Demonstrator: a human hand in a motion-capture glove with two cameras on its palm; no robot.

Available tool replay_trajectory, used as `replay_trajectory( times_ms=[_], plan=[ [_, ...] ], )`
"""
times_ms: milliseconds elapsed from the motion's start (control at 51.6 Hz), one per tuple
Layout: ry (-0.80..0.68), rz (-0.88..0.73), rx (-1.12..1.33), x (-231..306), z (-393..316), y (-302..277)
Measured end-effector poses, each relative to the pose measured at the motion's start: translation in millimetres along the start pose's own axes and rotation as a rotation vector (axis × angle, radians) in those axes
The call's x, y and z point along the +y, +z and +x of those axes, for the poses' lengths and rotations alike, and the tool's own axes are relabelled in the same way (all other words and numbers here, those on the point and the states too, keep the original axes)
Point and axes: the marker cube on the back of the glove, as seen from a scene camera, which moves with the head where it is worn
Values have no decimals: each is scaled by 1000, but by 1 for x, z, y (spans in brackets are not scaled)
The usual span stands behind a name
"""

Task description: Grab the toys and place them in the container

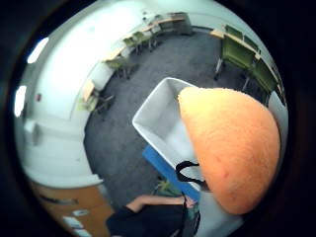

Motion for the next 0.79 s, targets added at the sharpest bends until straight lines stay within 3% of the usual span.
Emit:
replay_trajectory(
  times_ms=[97, 174, 271, 349, 581, 698, 795],
  plan=[
    [-16, -7, -111, -6, 28, 10],
    [-23, 10, -7, -10, 35, 21],
    [143, -7, -115, -18, 15, 26],
    [61, -88, -109, -10, 16, 32],
    [-68, -13, 33, 12, 53, 21],
    [19, 14, 8, 27, 2, 5],
    [-7, 16, -37, 53, 40, -5]
  ],
)
